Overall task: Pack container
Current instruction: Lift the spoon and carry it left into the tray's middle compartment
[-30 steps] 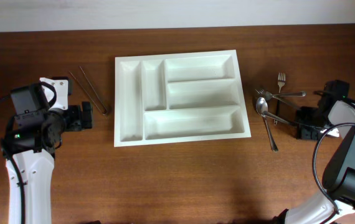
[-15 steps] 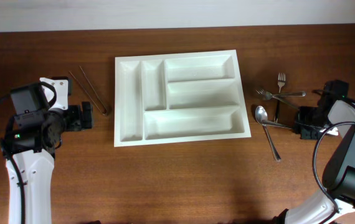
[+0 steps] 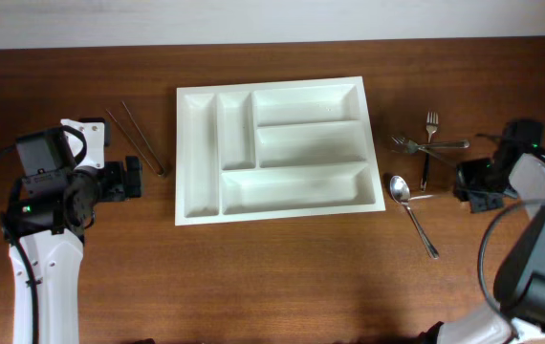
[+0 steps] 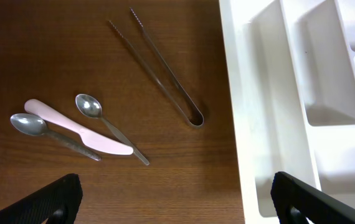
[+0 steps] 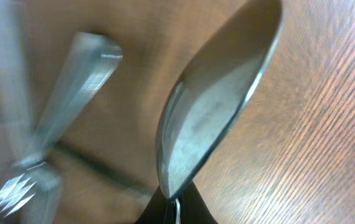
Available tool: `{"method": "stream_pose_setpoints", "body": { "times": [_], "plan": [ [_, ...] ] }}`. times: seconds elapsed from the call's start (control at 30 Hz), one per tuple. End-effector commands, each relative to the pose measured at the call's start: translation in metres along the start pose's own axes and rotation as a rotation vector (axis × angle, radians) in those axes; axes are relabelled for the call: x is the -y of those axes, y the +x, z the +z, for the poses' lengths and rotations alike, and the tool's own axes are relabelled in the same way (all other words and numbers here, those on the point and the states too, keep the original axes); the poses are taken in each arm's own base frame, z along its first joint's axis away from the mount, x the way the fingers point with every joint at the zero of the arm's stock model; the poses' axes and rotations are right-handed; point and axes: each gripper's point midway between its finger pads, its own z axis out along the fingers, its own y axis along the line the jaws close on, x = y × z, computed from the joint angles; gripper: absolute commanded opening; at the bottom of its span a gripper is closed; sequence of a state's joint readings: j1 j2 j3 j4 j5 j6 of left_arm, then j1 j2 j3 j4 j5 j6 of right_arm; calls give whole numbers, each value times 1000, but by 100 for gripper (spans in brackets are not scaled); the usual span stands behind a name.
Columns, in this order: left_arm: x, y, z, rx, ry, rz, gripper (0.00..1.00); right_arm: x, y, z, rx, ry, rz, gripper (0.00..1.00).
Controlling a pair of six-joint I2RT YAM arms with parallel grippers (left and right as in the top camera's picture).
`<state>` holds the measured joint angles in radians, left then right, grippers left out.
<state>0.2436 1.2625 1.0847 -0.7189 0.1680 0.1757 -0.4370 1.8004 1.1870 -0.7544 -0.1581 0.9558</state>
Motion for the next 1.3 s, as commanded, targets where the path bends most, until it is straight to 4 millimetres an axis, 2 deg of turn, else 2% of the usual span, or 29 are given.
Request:
{"method": "stream_pose_setpoints", "body": {
  "times": [0.0, 0.03, 0.1, 0.2, 0.27, 0.33, 0.47, 0.63, 0.9, 1.03, 1.27],
  "plan": [
    [-2, -5, -3, 13, -5, 12, 99, -31, -15, -59, 131, -143, -119, 4],
    [-2, -5, -3, 13, -5, 12, 99, -35, -15, -74, 158, -178, -125, 4],
    [-2, -5, -3, 13, -5, 12, 99, -42, -10, -91, 167, -229, -139, 4],
    [-2, -5, -3, 13, -5, 12, 99, -65, 5, -114, 176, -347, -302, 4],
    [-2, -5, -3, 13, -5, 12, 99, -88, 23, -130, 186, -447, -474, 4],
    [-2, -5, -3, 13, -5, 12, 99, -115, 51, -146, 199, -569, -712, 4],
    [-2, -5, -3, 13, -5, 12, 99, -149, 107, -160, 228, -717, -1075, 4],
    [-2, -5, -3, 13, -5, 12, 99, -169, 169, -164, 305, -793, -1453, 4],
    [-2, -5, -3, 13, -5, 12, 99, -201, 232, -169, 370, -887, -1518, 4],
    [-2, -5, -3, 13, -5, 12, 99, -206, 250, -151, 409, -883, -1683, 4],
    [-2, -5, -3, 13, -5, 12, 99, -200, 252, -112, 534, -782, -2126, 4]
  ]
}}
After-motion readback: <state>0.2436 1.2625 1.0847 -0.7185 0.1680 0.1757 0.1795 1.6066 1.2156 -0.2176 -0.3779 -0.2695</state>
